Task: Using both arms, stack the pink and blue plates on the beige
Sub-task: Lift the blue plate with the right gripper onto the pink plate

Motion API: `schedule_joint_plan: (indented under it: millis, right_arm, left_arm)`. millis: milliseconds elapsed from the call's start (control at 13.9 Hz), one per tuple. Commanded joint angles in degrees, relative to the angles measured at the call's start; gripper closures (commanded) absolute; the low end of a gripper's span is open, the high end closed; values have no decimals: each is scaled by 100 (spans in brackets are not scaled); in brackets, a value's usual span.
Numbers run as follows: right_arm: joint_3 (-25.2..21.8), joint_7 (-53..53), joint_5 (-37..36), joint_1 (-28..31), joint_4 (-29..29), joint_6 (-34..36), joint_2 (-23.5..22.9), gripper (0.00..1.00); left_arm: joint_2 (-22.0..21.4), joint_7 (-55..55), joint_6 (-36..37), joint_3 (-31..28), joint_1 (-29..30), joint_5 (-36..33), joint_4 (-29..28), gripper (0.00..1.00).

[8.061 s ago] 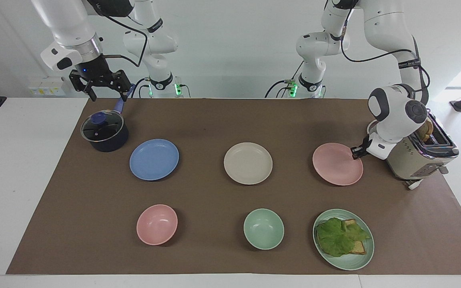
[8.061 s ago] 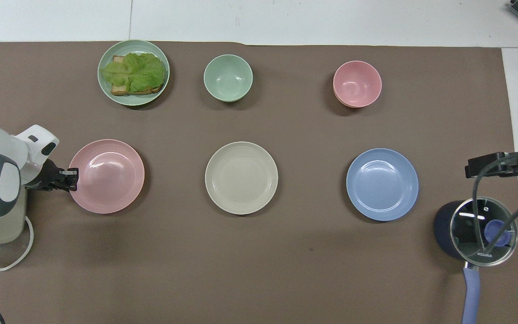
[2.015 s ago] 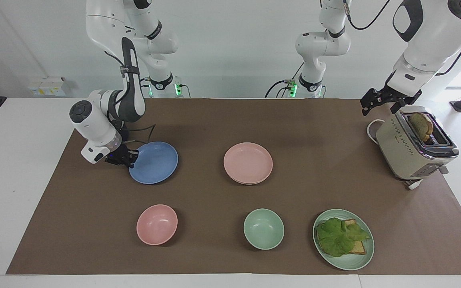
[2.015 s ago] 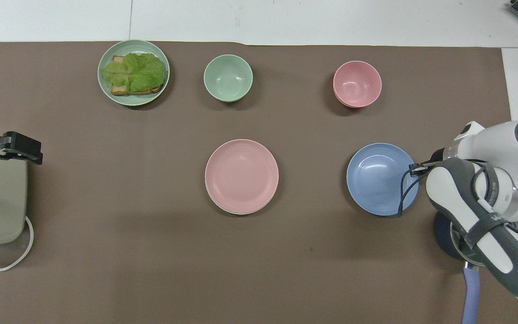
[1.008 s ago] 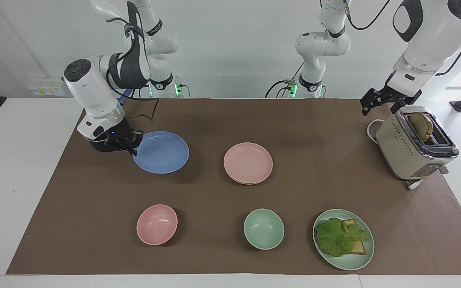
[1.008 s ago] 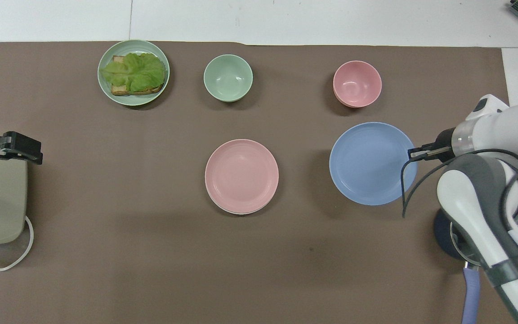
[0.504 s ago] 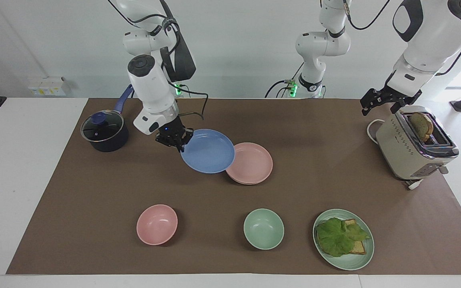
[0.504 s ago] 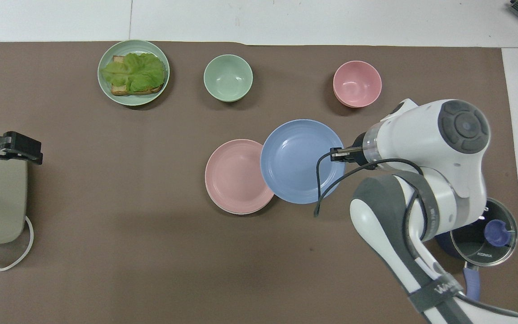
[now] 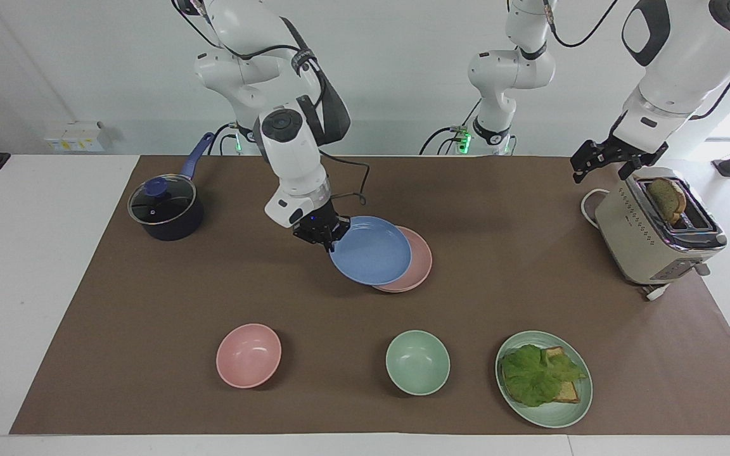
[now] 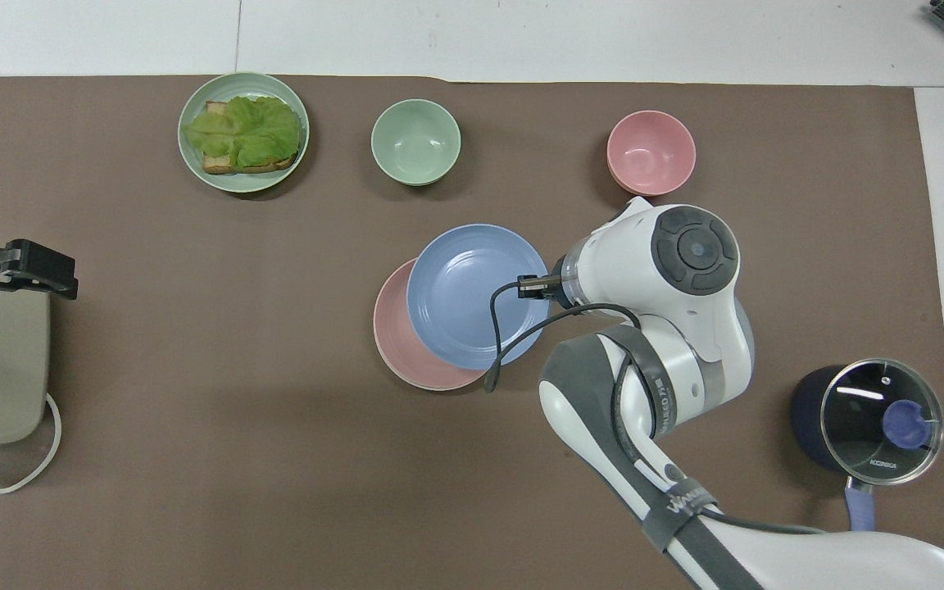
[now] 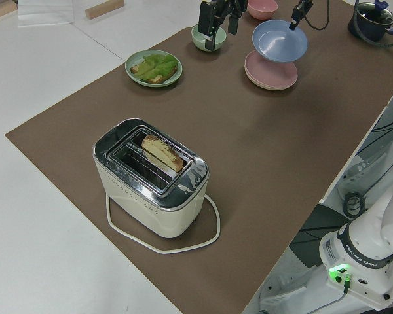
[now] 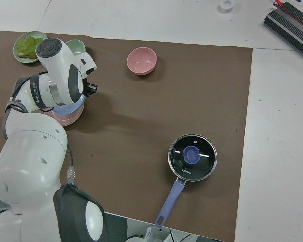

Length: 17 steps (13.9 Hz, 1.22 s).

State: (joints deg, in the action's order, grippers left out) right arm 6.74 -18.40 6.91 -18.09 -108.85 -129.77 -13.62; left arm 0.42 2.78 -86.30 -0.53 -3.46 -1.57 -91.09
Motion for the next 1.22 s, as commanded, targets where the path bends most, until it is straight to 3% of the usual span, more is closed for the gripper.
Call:
schedule_joint_plan:
  millis: [0,720,792,936,1152]
  right_arm:
    - [-15,-67,118,-46,127,-92,-211,100]
    - [-15,-111,135,-345,100,-637,-598,100]
    - [-15,-111,135,-353,100,-628,-598,78]
    - [-15,-207,135,-345,109,-593,-598,0]
    - [-58,-181,56,-222,127,-532,-424,0]
  left_arm:
    - [-121,-23,-18,18,30,-45,-128,0]
    - [-121,-23,-10,18,30,-45,-128,0]
    - [-121,-23,-18,18,30,-45,-128,0]
    - [-121,-23,-18,18,30,-45,-128,0]
    - [-121,-31,-18,18,30,-45,-128,0]
